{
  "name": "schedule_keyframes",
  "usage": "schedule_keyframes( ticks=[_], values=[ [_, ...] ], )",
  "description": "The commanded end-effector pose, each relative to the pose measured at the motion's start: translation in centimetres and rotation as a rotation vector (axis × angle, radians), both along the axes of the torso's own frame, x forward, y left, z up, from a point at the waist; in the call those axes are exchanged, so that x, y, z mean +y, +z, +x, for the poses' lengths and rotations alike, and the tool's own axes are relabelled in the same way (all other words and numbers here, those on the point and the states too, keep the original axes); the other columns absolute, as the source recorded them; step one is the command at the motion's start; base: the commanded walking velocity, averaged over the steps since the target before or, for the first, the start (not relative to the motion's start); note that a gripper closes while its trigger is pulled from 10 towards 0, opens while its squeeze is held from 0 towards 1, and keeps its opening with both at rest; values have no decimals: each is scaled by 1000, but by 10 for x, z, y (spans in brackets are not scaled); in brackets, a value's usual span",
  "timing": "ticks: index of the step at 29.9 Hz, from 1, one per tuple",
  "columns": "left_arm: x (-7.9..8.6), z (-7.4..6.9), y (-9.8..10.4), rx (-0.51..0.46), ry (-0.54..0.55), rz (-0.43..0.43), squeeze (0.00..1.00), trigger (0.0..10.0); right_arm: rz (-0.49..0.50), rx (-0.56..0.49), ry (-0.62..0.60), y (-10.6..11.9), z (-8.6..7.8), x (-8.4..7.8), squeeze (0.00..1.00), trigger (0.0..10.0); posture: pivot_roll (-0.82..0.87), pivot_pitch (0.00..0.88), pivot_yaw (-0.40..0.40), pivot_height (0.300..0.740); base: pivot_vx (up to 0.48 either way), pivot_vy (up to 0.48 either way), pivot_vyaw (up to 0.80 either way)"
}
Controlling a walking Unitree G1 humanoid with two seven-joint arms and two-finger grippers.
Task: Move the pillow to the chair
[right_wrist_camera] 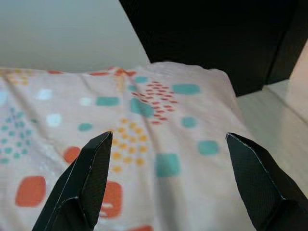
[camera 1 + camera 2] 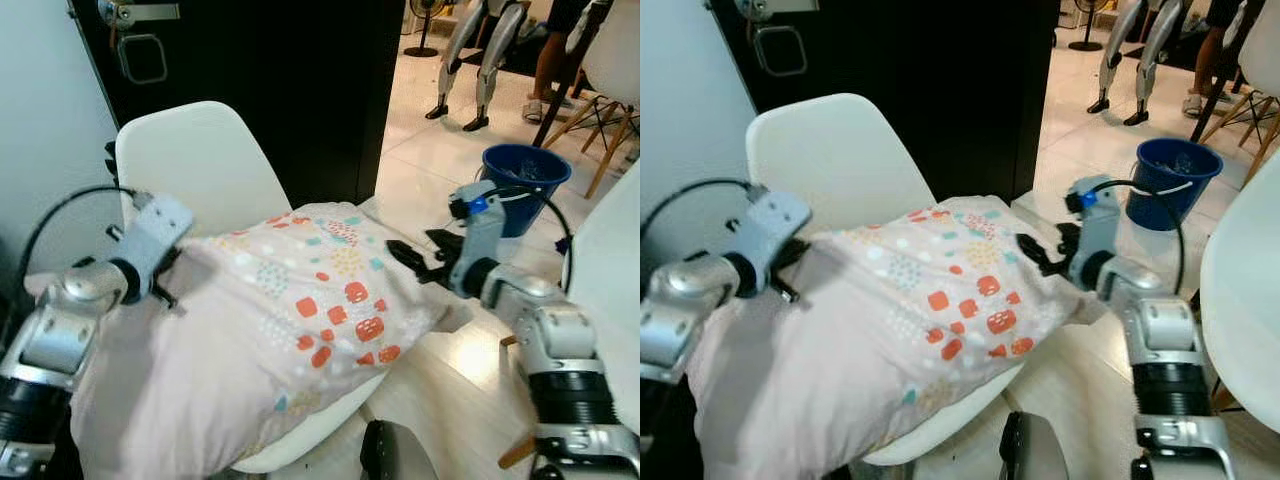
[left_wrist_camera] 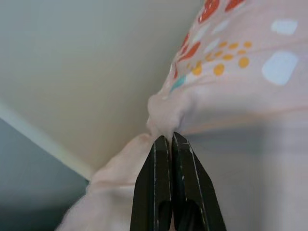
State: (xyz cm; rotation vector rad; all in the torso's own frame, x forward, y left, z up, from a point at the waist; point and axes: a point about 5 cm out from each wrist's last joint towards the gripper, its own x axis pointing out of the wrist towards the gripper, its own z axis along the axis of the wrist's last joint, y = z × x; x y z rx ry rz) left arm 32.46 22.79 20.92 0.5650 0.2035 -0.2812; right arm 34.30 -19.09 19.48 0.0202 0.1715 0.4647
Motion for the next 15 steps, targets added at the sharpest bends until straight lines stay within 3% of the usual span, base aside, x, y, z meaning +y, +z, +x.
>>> schedule_keyframes(
  ticks=[1, 3, 8, 9, 15],
  values=[
    [-8, -3, 5, -13, -27, -64, 0, 10000, 20, -14, 10, -1, -2, 5, 0, 10000, 10, 24, -9, 530, -480, 0, 0],
    [-11, -4, 5, -13, -40, -80, 0, 10000, 29, -17, 15, -1, -2, 7, 0, 10000, 10, 24, -9, 535, -480, 0, 0],
    [-13, -5, -1, 8, -36, -43, 0, 10000, 49, -31, 18, -1, -2, 11, 0, 10000, 8, 29, -5, 550, 0, 0, 0],
    [-13, -6, -3, 17, -37, -41, 1000, 10000, 53, -35, 17, -1, -2, 11, 0, 10000, 7, 29, -4, 555, 0, 0, 0],
    [-15, -9, -3, 38, -37, -62, 1000, 10000, 72, -54, 23, 2, -3, 14, 0, 10000, 7, 31, -2, 585, 0, 0, 0]
  ],
)
